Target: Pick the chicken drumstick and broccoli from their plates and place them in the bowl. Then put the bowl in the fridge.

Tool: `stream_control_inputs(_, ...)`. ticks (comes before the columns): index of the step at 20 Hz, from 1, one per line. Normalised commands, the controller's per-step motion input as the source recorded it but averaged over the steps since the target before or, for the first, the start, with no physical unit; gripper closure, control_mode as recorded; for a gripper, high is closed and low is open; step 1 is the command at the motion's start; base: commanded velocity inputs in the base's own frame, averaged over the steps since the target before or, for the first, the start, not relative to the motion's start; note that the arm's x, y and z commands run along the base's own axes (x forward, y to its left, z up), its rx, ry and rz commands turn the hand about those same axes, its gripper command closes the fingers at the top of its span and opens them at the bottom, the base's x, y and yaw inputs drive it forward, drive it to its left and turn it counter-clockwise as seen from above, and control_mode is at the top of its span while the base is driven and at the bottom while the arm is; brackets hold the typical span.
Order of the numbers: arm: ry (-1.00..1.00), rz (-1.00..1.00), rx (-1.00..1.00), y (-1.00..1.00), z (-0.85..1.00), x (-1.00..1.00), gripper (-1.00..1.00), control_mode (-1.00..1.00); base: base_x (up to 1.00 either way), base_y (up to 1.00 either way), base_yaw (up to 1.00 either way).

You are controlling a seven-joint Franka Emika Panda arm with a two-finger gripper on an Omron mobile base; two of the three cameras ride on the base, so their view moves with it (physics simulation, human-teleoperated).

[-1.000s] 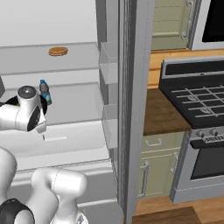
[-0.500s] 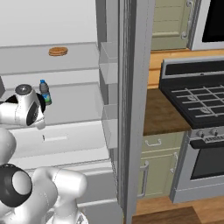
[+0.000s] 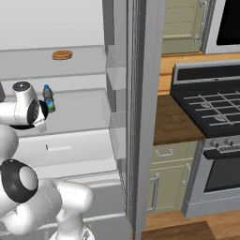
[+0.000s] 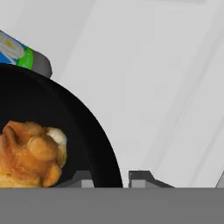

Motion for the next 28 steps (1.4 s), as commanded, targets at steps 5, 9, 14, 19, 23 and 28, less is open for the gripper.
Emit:
stream_control_inputs(5, -0.25, -0.02, 0.02, -0.20, 0.17, -0.62, -1.00, -1.00, 0.00, 0.00, 0.00)
stream_control_inputs(9, -0.35, -0.06, 0.06, -0.36, 0.64, -0.82, -1.00, -1.00, 0.00, 0.00, 0.00)
stream_control_inputs(14, -0.40, -0.06, 0.12, -0.78, 0.90, -1.00, -1.00, -1.00, 0.00, 0.00, 0.00)
stream_control_inputs(19, -0.42, -0.09, 0.19, -0.85, 1.00, -1.00, -1.00, -1.00, 0.00, 0.00, 0.00)
stream_control_inputs(23, -0.30, -0.11, 0.08, -0.39, 1.00, -0.96, -1.00, -1.00, 0.00, 0.00, 0.00)
stream_control_inputs(28, 0.09, -0.06, 0.09, -0.42, 1.00, -0.98, -1.00, -1.00, 0.00, 0.00, 0.00)
